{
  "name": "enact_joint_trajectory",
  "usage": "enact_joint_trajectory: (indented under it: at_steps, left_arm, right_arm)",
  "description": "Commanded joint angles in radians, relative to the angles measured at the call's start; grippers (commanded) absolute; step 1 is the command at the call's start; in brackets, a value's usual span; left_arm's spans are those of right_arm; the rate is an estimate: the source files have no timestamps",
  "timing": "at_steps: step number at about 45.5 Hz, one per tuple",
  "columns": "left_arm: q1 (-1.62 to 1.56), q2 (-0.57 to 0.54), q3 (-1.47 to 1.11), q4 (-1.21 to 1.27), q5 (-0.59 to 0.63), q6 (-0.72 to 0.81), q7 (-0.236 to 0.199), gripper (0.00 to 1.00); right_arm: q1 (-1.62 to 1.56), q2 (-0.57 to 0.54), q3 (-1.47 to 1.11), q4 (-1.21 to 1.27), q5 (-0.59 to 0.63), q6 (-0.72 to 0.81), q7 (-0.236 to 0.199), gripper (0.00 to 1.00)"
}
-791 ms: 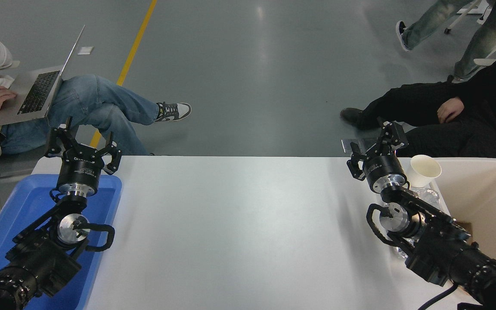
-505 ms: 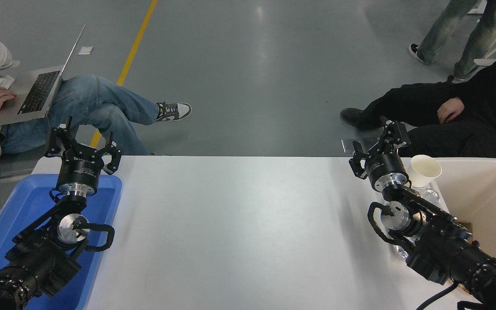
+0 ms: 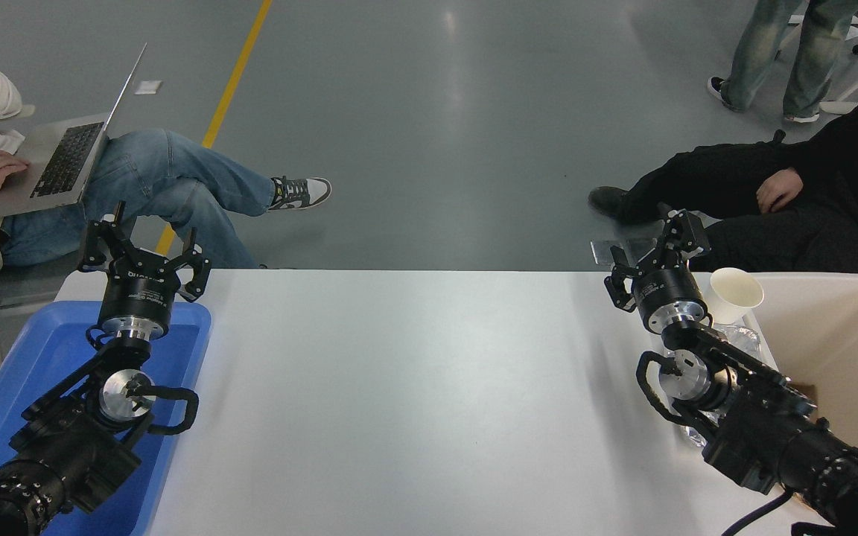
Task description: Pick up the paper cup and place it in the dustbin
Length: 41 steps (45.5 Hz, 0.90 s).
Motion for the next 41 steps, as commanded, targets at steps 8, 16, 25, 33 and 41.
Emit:
enact_joint_trajectory:
  at_steps: [8, 16, 25, 33, 41]
  left_arm:
    - [0.001, 0.0, 0.0, 0.001, 0.0, 0.0, 0.0, 0.99]
    - [-0.001, 0.0, 0.0, -0.001, 0.0, 0.0, 0.0, 0.99]
    - [0.001, 0.0, 0.0, 0.001, 0.0, 0.0, 0.0, 0.99]
    - [0.001, 0.001, 0.0, 0.001, 0.0, 0.0, 0.0, 0.99]
    - [-0.001, 0.001, 0.0, -0.001, 0.002, 0.0, 0.0, 0.99]
  right_arm:
    - [0.0, -0.019, -0.003, 0.009, 0.001, 0.0, 0.0, 1.0]
    - [0.0, -0.071, -0.035, 0.048, 0.022, -0.002, 0.0, 1.0]
    - [0.084, -0.235, -0.395, 0.189, 0.166, 0.004, -0.002, 1.0]
    - [0.271, -0.311, -0.836, 0.262, 0.185, 0.006, -0.002, 1.0]
    - [0.538, -0.364, -1.269, 0.386, 0.183, 0.058, -0.003, 1.0]
